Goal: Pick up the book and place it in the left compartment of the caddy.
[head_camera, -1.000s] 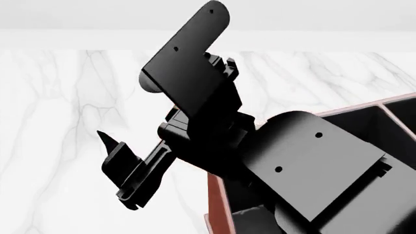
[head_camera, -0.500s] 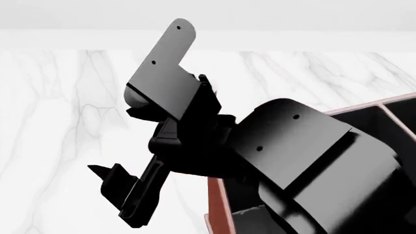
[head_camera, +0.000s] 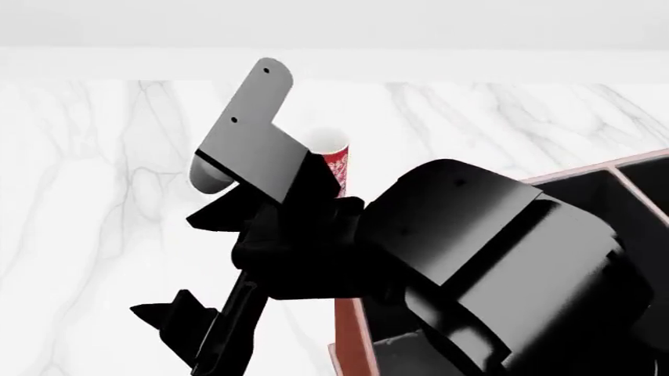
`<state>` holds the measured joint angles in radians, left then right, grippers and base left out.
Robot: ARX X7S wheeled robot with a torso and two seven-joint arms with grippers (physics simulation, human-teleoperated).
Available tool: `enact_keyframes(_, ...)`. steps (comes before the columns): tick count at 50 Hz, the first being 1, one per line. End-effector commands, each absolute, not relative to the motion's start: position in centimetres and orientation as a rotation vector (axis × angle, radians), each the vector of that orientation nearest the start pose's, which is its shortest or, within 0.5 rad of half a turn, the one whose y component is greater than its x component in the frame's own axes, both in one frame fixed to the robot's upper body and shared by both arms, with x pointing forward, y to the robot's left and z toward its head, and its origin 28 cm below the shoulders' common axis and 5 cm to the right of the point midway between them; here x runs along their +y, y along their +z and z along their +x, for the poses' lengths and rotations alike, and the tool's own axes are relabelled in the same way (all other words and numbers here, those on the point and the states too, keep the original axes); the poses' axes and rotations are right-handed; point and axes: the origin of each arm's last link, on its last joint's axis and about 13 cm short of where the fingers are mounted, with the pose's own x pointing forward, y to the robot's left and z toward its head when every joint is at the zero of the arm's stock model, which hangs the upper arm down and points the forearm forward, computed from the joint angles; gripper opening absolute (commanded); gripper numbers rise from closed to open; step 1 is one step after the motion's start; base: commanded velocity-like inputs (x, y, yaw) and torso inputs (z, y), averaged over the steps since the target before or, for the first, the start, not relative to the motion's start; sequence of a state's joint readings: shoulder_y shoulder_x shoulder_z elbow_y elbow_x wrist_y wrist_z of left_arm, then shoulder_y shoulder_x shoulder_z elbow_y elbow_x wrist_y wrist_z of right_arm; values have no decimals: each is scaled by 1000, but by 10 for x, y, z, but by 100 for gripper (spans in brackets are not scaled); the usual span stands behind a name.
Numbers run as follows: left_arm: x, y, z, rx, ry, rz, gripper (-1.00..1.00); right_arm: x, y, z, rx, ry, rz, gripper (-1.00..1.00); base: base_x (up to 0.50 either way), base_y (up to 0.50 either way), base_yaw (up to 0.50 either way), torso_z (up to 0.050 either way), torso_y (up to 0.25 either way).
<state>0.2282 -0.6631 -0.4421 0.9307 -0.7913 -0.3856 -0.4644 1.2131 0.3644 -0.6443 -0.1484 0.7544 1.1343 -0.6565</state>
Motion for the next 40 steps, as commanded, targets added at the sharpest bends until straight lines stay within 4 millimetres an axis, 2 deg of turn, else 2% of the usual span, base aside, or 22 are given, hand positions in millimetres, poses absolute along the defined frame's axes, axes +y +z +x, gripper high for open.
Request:
enact_keyframes(1, 296, 189, 138, -361, 175, 24, 100, -66, 264, 325, 325, 1297, -370, 100, 0, 0, 0, 0, 0)
enact_keyframes(8, 297, 194, 138, -361, 176, 21, 100, -63, 259, 331, 345, 1302, -385, 100, 0, 0, 0, 0, 0)
enact_keyframes(20, 298, 190, 138, -363, 179, 19, 100, -61, 252, 336, 373, 1339, -380, 100, 0, 0, 0, 0, 0)
enact_keyframes(40, 298, 190, 137, -367, 179, 19, 100, -57, 227, 339, 414, 1343, -396, 100, 0, 0, 0, 0, 0)
